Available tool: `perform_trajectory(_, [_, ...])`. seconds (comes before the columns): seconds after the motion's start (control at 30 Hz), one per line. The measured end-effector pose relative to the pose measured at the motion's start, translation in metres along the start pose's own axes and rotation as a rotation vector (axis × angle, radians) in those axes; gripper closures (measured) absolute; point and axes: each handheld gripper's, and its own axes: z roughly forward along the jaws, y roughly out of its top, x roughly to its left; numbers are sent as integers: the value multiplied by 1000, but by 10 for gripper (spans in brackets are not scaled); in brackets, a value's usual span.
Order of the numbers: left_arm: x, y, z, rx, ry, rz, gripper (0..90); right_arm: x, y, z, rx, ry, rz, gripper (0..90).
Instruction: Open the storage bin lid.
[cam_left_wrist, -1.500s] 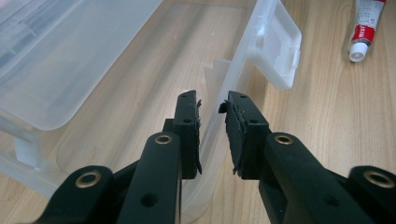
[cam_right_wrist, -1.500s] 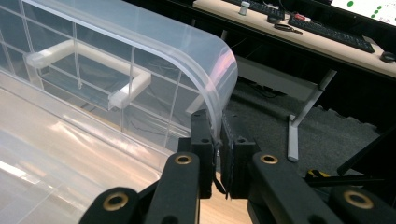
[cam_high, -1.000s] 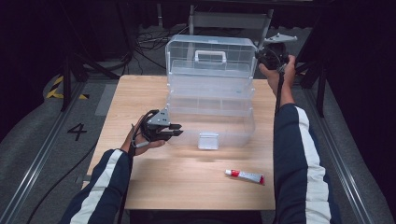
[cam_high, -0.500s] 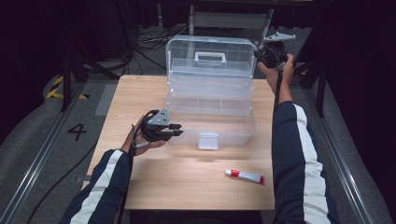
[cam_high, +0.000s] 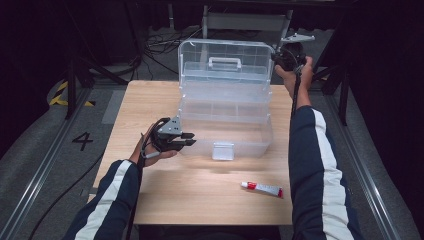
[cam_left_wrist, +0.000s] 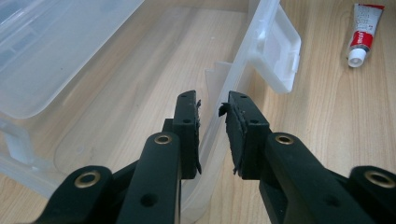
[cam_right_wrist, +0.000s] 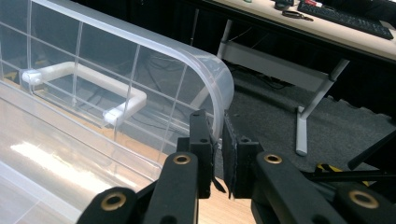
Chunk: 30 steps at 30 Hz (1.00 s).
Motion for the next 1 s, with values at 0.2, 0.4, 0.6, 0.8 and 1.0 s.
perform_trajectory(0.2, [0,0,0,0,0,-1,749,-1,1,5,7,-3,3,832])
perform_trajectory(0.4, [0,0,0,0,0,0,749,-2,0,9,4,-4,8,830])
perform_trajectory(0.6, [0,0,0,1,1,1,749,-2,0,11,4,-3,9,830])
perform_trajectory(0.8, [0,0,0,0,1,-2,749,-5,1,15,12,7,21,830])
perform_trajectory(1.0, [1,-1,0,-9,-6,-7,750,-6,0,20,14,4,30,830])
